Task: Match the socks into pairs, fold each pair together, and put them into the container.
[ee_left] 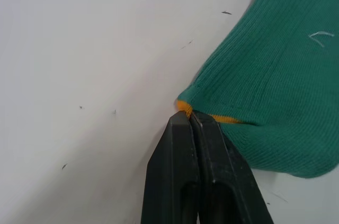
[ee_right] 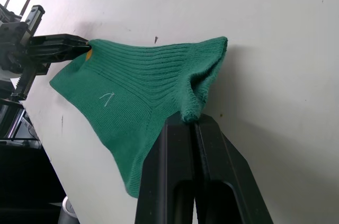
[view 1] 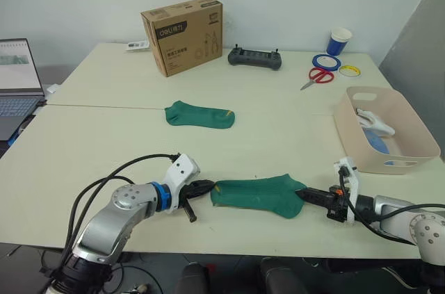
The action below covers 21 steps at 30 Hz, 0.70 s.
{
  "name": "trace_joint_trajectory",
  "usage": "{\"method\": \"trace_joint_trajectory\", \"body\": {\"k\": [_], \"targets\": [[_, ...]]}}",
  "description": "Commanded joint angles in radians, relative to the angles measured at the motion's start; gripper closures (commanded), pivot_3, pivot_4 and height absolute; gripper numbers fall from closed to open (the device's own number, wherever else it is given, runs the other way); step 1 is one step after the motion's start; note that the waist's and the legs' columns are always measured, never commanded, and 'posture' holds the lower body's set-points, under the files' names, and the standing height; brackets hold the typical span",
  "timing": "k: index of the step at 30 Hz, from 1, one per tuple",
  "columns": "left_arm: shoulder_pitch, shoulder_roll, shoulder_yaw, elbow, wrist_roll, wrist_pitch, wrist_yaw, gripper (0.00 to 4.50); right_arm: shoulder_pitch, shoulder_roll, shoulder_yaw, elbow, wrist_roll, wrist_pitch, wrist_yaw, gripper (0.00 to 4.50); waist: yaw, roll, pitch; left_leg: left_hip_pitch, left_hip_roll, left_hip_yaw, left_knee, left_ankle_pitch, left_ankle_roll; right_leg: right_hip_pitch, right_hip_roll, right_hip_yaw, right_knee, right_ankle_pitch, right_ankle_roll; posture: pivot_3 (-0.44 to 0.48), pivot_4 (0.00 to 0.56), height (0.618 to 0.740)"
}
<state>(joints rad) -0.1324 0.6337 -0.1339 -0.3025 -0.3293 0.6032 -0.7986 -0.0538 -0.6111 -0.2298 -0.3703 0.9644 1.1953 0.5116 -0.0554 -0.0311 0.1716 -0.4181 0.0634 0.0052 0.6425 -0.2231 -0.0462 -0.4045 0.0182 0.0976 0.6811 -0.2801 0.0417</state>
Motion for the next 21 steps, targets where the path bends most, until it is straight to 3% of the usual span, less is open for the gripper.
{"method": "trace_joint_trajectory", "body": {"k": [1, 21], "targets": [[-0.009, 0.008, -0.007, -0.015, 0.000, -0.014, -0.020, 4.50, 0.011, 0.020, -0.023, -0.045, 0.025, -0.004, -0.028, 4.43, 0.000, 0.000, 0.000, 0.000, 0.000, 0.000, 0.000, 0.000, 0.000, 0.000, 0.000, 0.000, 0.000, 0.000, 0.000, 0.000, 0.150, 0.740], [-0.025, 0.012, -0.026, -0.001, 0.027, -0.013, -0.044, 4.50, 0.062, 0.038, -0.014, -0.069, 0.031, -0.014, -0.044, 4.43, 0.000, 0.000, 0.000, 0.000, 0.000, 0.000, 0.000, 0.000, 0.000, 0.000, 0.000, 0.000, 0.000, -0.001, -0.001, 0.000, 0.150, 0.740]]}}
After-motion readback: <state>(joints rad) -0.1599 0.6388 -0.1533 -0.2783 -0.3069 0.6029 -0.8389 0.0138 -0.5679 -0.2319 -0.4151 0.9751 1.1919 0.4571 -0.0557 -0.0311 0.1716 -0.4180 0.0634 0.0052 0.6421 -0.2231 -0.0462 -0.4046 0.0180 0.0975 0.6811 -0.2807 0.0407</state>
